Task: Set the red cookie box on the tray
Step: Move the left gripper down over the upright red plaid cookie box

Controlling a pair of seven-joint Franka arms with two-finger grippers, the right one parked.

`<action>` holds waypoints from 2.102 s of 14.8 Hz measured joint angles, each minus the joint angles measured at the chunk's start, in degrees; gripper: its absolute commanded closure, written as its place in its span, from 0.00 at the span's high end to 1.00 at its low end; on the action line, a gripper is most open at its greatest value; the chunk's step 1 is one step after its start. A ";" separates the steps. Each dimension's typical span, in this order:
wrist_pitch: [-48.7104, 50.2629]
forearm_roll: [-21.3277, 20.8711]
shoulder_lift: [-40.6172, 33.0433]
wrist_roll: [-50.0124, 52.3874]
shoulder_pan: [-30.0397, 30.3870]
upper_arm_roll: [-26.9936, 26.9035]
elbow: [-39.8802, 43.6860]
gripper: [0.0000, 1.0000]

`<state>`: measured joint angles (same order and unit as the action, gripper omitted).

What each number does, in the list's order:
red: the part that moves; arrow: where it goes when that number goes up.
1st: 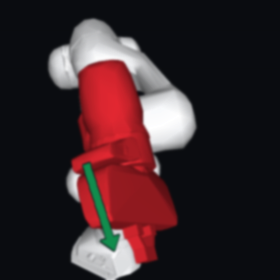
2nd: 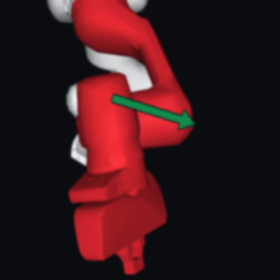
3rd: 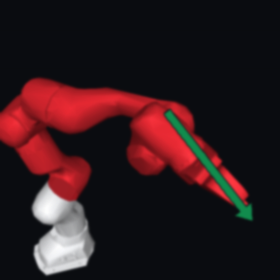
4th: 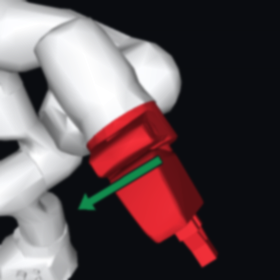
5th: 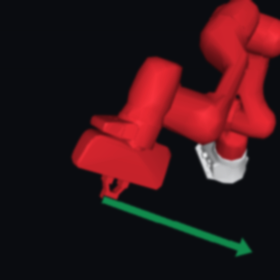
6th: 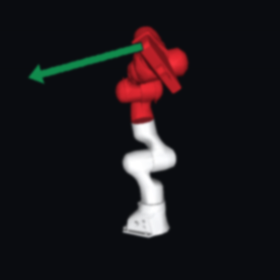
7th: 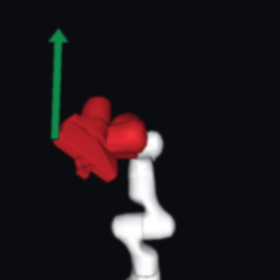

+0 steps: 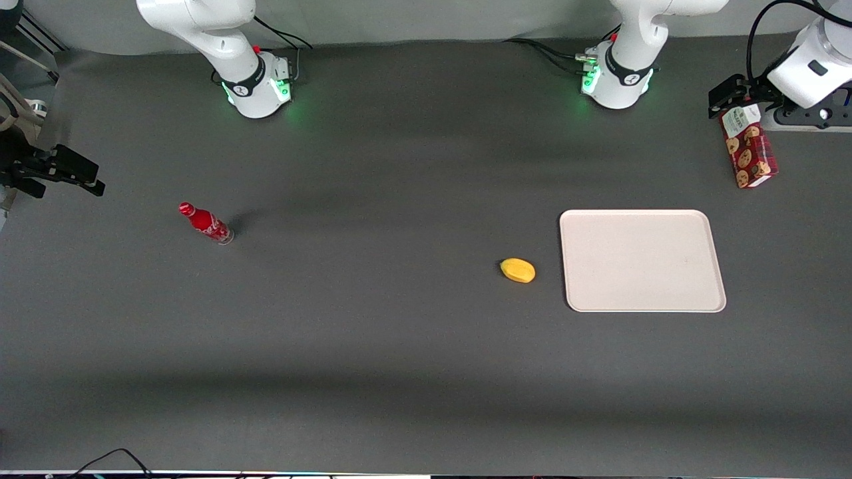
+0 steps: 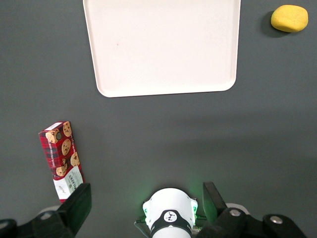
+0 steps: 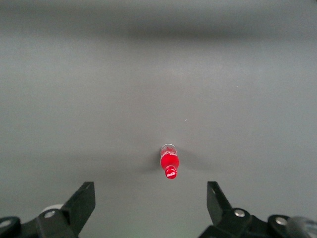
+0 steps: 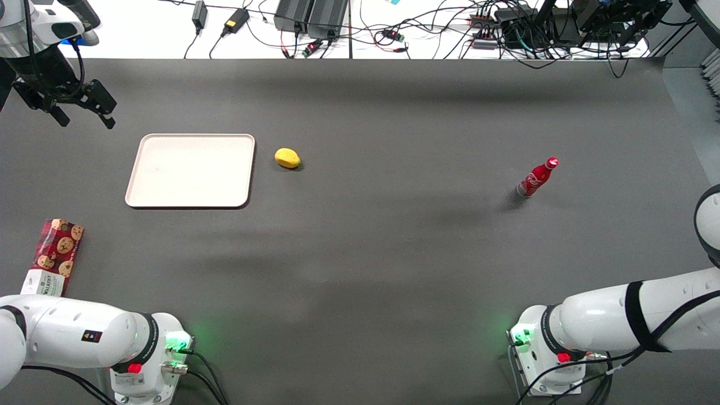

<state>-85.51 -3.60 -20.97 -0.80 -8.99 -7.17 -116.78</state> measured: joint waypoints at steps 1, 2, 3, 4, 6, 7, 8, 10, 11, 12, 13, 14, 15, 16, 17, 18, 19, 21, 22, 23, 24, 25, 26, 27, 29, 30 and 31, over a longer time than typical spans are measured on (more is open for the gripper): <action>0.03 0.00 0.58 0.00 0.00 0.03 0.44 1.00; 0.11 0.02 0.91 0.01 0.00 0.03 0.65 1.00; 0.42 0.03 1.01 0.01 0.00 0.04 0.78 1.00; 0.74 0.03 1.01 0.01 0.00 0.06 0.93 1.00; 1.16 0.04 1.01 0.01 0.00 0.14 1.29 1.00; 1.31 0.05 1.02 0.01 0.00 0.21 1.41 1.00; 1.51 0.05 1.02 0.04 0.00 0.28 1.51 1.00; 2.56 0.05 1.03 0.07 0.00 0.29 1.72 1.00; 3.10 0.05 1.03 0.07 0.01 0.25 1.76 1.00; 3.58 -0.10 1.04 0.07 0.03 0.19 1.77 1.00; 3.91 -0.32 1.05 0.07 0.11 0.01 1.78 1.00; 3.97 -0.92 1.09 0.07 0.24 -0.56 1.83 1.00; 3.98 -2.04 1.15 0.07 0.35 -1.99 1.97 1.00; 3.98 -3.43 1.27 -0.25 0.41 -4.25 2.25 1.00; 3.98 -5.72 1.52 -1.57 0.48 -6.76 2.64 1.00; 3.97 -8.36 1.85 -3.77 0.57 -9.18 2.87 1.00; 3.86 -10.25 2.33 -6.33 0.63 -11.78 3.04 1.00; 2.65 -11.92 3.92 -12.73 0.67 -18.05 3.09 1.00; 1.33 -13.03 4.84 -16.00 0.70 -21.08 2.73 1.00; -0.51 -14.47 5.68 -18.73 0.75 -23.89 1.67 1.00; -2.74 -15.57 6.30 -20.74 0.77 -26.35 -0.04 1.00; -5.07 -16.09 6.76 -22.53 0.79 -28.59 -2.20 1.00; -7.45 -16.43 7.07 -24.33 0.80 -30.71 -4.55 1.00; -10.06 -17.11 7.29 -25.73 0.82 -32.89 -7.17 1.00; -16.33 -19.17 7.38 -27.59 0.85 -37.62 -13.04 1.00; -20.36 -20.48 7.34 -28.42 0.88 -39.98 -16.17 1.00; -24.99 -21.65 7.35 -29.20 0.90 -42.63 -19.40 1.00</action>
<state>-110.50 -25.26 -13.63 -30.00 -8.09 -49.81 -136.18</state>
